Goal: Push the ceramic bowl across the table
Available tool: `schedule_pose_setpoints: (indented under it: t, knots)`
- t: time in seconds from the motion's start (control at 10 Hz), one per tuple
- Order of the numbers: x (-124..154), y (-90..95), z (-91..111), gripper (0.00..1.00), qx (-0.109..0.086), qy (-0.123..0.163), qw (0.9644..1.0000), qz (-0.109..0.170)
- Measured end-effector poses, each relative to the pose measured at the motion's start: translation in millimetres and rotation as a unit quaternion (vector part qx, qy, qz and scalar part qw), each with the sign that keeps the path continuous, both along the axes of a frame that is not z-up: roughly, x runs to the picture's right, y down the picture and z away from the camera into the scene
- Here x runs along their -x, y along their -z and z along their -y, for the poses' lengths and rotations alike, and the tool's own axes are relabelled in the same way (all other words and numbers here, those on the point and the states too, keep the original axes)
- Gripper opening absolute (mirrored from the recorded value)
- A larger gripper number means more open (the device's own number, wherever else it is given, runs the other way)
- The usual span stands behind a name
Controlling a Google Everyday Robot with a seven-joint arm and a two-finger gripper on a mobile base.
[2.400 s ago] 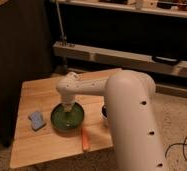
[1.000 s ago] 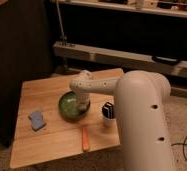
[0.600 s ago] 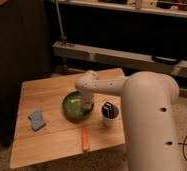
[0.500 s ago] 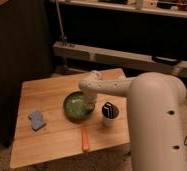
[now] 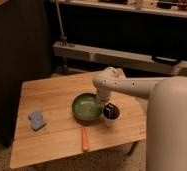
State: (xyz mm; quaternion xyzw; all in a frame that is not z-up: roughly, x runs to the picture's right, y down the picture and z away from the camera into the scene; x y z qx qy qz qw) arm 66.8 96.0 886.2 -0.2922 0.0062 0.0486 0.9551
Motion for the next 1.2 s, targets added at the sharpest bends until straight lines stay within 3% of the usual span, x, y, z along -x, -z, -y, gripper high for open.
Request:
schedule_pose_setpoints:
  t: [0.3,0.6,0.8,1.2]
  knots:
    - [-4.9,-7.6,2.7,0.00,0.001,0.013,0.9999,-0.008]
    - [-4.4,-4.0,16.4,0.00,-0.021,-0.010,0.9996,0.018]
    - [3.2,-3.7,22.7,0.00,-0.024,-0.013,0.9994,0.022]
    - [-34.8,6.5,35.3,0.00,-0.058,-0.069,0.9954,0.032]
